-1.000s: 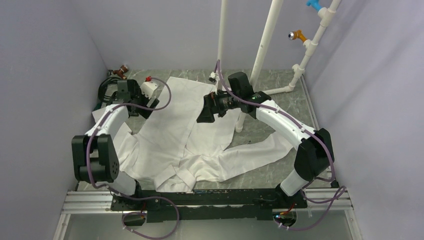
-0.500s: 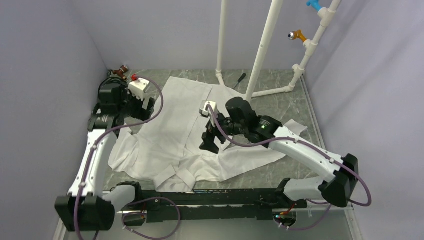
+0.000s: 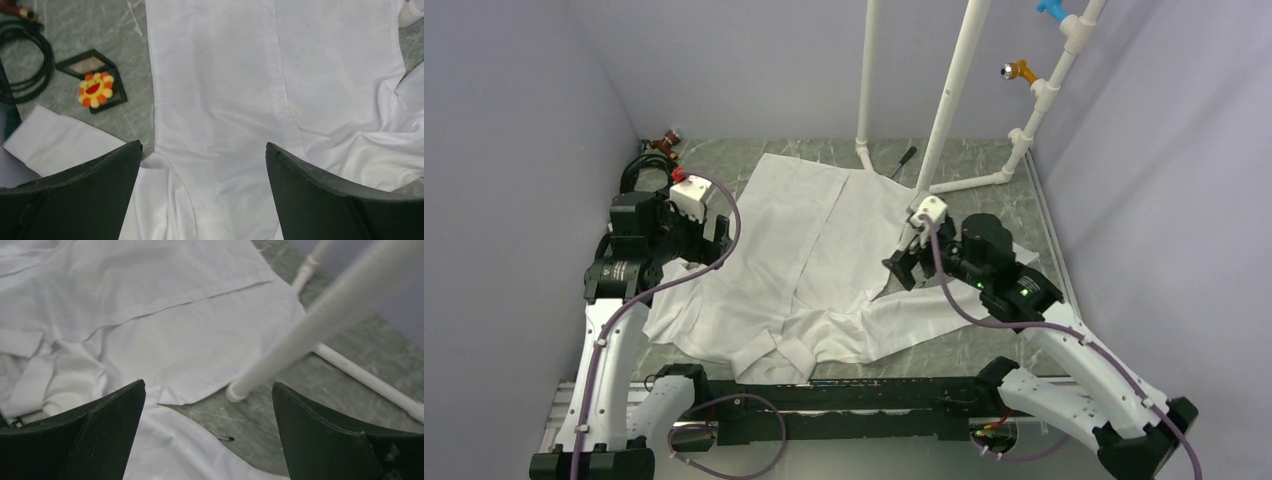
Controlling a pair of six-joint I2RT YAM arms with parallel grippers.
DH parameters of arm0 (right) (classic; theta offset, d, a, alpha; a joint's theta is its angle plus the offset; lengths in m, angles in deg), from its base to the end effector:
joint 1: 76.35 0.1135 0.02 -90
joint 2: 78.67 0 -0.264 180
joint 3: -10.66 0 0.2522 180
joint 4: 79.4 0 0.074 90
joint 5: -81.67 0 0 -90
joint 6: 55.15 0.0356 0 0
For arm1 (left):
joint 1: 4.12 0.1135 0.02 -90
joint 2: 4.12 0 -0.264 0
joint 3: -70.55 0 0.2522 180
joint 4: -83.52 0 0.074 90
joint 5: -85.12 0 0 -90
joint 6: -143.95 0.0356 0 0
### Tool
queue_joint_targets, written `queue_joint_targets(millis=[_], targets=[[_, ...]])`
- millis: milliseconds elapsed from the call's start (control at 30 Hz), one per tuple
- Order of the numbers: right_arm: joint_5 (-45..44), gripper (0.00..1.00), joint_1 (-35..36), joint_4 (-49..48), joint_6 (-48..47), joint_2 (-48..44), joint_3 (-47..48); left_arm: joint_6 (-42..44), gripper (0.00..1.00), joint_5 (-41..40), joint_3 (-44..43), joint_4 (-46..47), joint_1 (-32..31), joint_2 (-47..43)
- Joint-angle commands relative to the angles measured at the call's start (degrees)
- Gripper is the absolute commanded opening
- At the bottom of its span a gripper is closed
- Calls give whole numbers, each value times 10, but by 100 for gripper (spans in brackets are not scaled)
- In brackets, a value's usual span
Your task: Remove the brooch from the garment
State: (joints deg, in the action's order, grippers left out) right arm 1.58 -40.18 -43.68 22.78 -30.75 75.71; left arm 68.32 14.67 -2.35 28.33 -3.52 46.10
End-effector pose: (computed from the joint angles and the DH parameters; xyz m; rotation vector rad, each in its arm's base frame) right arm 0.1477 0.1156 0.3490 -0.8899 1.6961 0.4489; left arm 0.1746 -0.0101 0.3558 0.4486 2.0605 -0.2086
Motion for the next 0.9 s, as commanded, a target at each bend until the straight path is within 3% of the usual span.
queue_joint_targets(millis=[0,100,267,433,633,767,867], targets=[[-16,100,-89,-24,36,-49,-28,-53,99,-43,7,10,17,-1],[-1,100,-144,-10,36,-76,-43,-25,100,-64,11,-1,20,-1],[49,100,-180,80,-33,-92,-46,105,99,-70,44,-38,19,16],[4,100,-189,136,4,-74,-46,185,100,-66,61,5,-38,78],[61,100,-260,127,110,2,-36,113,100,-9,-27,74,-86,238],[144,100,-350,106,132,110,9,43,99,27,-115,75,-89,328],[214,96,-415,37,165,210,62,20,99,48,-138,81,-89,354]])
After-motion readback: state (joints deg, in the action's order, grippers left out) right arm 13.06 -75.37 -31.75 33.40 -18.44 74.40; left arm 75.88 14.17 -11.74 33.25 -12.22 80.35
